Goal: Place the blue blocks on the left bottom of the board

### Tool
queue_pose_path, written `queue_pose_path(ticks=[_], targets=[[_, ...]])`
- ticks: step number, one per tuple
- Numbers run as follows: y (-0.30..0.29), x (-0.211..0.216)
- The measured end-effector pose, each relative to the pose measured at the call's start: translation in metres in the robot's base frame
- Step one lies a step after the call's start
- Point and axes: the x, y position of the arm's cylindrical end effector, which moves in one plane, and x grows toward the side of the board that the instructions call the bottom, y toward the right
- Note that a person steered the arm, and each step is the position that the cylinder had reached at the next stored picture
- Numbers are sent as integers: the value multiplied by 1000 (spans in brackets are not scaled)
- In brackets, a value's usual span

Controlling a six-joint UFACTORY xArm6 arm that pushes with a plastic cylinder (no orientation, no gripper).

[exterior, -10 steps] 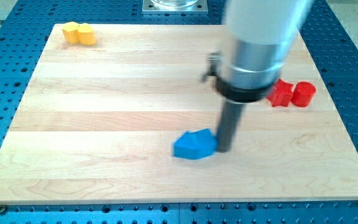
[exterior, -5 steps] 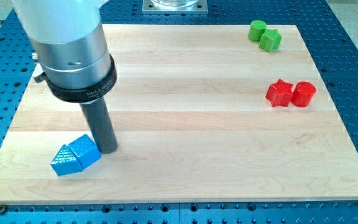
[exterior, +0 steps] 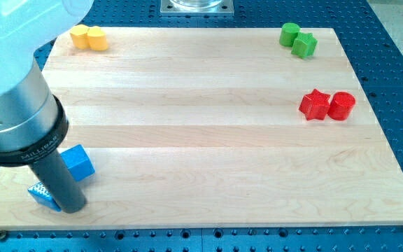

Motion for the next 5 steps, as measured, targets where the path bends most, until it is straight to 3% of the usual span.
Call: queue_pose_path(ticks=[1, 2, 3, 5], targets=[[-26, -6], [1, -7], [59, -45], [-18, -68]])
